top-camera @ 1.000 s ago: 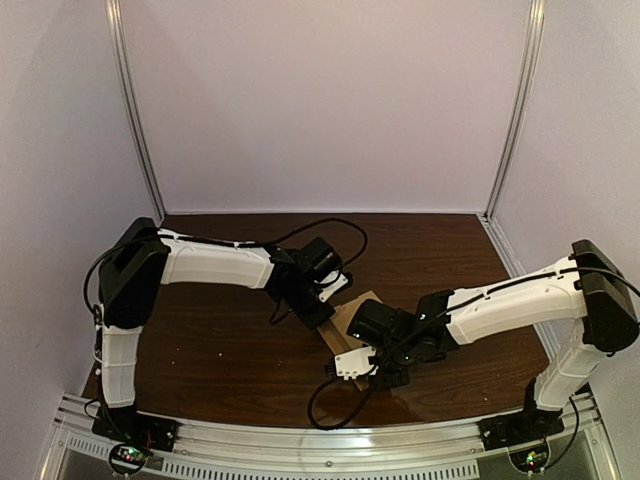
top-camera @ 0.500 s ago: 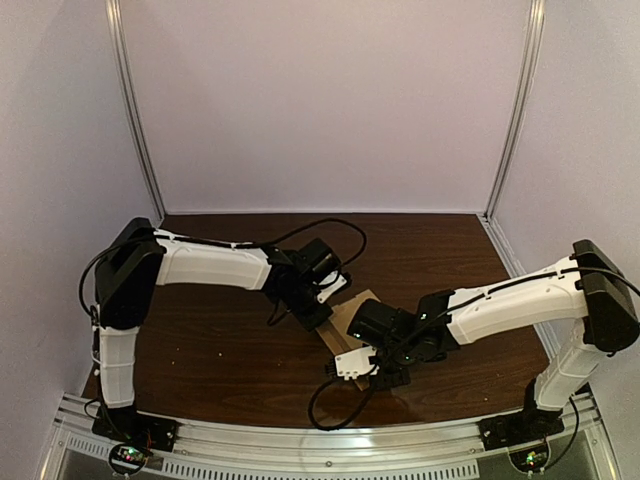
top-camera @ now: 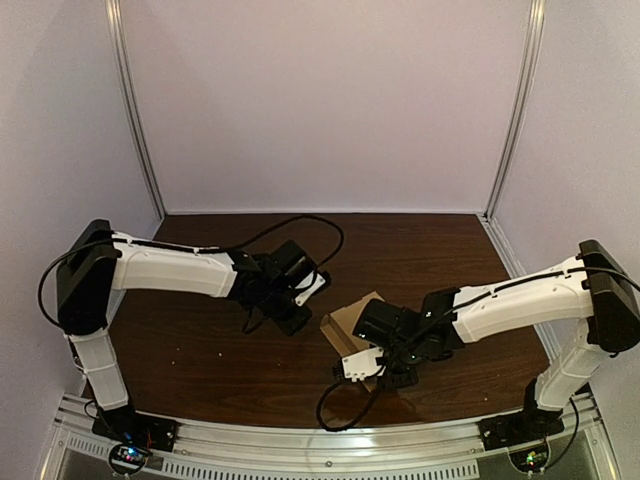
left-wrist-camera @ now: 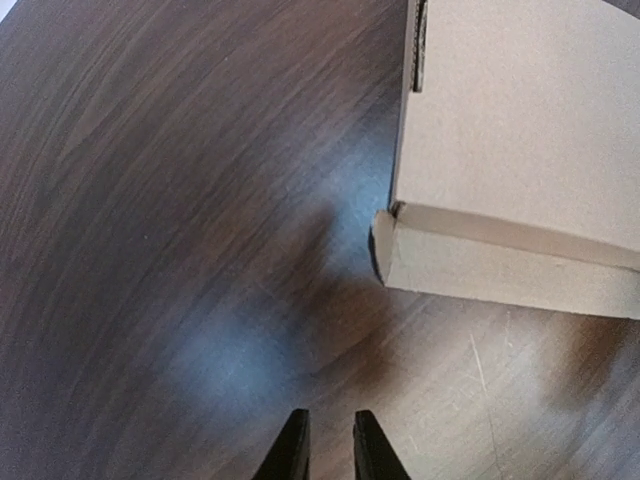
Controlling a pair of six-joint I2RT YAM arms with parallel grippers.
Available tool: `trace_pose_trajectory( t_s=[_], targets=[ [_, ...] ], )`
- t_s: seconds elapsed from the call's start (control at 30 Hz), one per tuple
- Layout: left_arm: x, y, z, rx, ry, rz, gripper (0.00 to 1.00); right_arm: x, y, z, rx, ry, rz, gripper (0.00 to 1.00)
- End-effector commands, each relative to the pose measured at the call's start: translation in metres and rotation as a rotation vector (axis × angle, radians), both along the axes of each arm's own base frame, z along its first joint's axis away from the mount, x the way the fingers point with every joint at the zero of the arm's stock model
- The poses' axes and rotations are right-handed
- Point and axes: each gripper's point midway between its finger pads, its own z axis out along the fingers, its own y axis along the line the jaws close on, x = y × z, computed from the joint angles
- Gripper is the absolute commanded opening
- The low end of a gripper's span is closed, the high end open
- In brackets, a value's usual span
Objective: Fold the paper box
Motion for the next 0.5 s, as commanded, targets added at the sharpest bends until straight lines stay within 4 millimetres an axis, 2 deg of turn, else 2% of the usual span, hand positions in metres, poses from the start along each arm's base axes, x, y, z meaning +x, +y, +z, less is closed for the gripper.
trace_pose_trajectory(
  t_s=[0.0, 0.2, 0.33, 0.47],
  targets=[
    [-0.011, -0.018, 0.024, -0.22, -0.032, -0.004, 0.2, -0.001, -0.019, 0.009, -0.031, 0.008, -0.016, 0.52],
    [-0.059, -0.057, 0.05, -0.39, -0.184, -0.143, 0.23, -0.007, -0.019, 0.038, 0.053, 0.076, -0.022, 0.56],
    [-0.095, -0.079, 0.059, -0.496, -0.29, -0.203, 0.25, -0.005, -0.03, 0.052, 0.103, 0.098, -0.045, 0.57],
    [-0.12, -0.095, 0.061, -0.627, -0.312, -0.213, 0.25, 0.027, -0.048, 0.073, 0.231, 0.158, -0.206, 0.59]
  ],
)
